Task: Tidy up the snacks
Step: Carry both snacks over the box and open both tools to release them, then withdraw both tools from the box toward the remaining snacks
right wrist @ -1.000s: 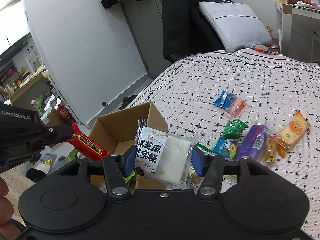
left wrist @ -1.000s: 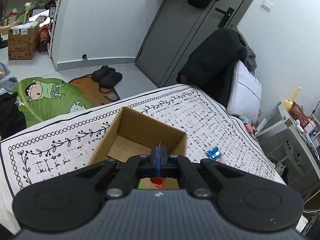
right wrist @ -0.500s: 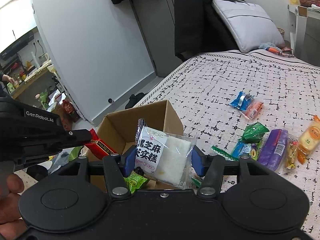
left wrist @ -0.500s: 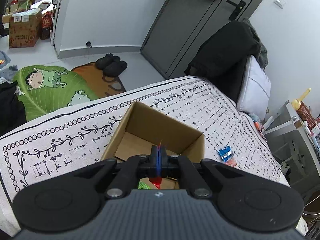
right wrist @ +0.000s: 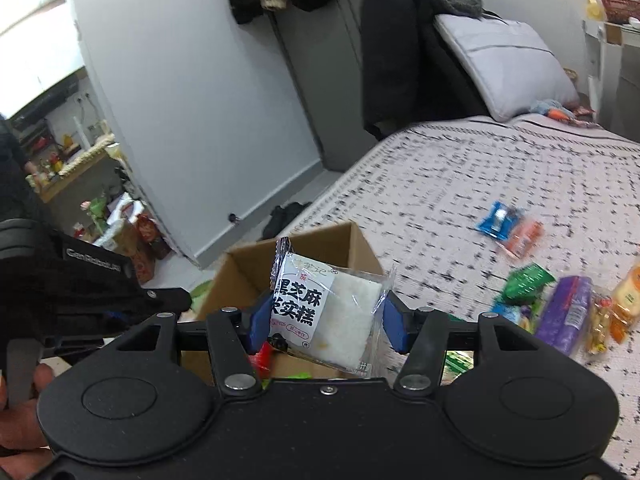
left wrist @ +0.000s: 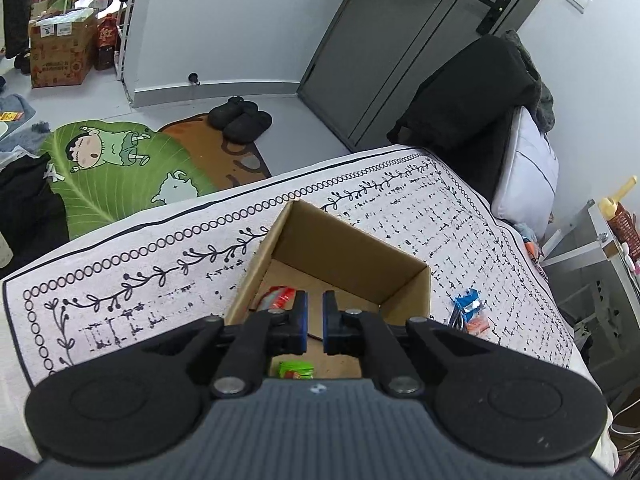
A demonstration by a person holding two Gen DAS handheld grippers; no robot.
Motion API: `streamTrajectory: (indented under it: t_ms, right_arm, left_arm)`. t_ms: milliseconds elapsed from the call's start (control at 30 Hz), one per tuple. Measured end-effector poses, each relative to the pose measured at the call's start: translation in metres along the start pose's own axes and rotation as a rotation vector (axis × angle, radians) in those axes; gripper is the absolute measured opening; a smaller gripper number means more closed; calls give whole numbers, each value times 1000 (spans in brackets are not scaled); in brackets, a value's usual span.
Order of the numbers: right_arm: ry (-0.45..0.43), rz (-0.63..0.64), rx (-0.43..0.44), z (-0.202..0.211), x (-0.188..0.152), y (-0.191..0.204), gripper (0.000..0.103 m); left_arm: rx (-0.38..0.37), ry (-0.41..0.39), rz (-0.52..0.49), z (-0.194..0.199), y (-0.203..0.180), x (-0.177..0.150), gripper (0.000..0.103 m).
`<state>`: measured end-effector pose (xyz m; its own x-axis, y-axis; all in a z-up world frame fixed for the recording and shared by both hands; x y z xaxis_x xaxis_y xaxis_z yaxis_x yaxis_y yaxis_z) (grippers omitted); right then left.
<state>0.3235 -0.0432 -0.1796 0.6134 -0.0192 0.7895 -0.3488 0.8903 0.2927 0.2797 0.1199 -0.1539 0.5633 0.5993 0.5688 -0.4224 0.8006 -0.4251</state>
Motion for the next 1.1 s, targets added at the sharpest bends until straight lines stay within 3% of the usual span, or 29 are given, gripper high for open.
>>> streamTrajectory:
  t_ms: [200,300,367,467,1100]
  right_arm:
    - [31,21,43,-3,-4,12,61]
    - [10,18,41,7,0,11,65]
    - [-5,6,40,15,3,8,70]
    - [-12,-2,19,22,5,1,73]
    - [-27,-72,-117,65,9,-63,89]
  left_arm:
    - [33,15,7,9,5,1,14]
    - [40,14,6,16,5,-1,38]
    - [49,8,2,20,3,-4,63]
    - [71,6,-17,26,-2,-9,76]
    - [88,-5,-105,52,-44,-50,90]
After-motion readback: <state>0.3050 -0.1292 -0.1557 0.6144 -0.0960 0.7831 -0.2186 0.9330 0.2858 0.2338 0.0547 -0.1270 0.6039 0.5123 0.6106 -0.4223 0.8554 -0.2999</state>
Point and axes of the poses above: each gripper's, at about its wrist camera, not at the fingertips, and z roughly against the way its jaws point, y to its left, x to its top, the point moved 7 cm from there along -z, roughly the way its jaws point, and after that the axes turned 2 degrees about -x, right-handed, at the moved point
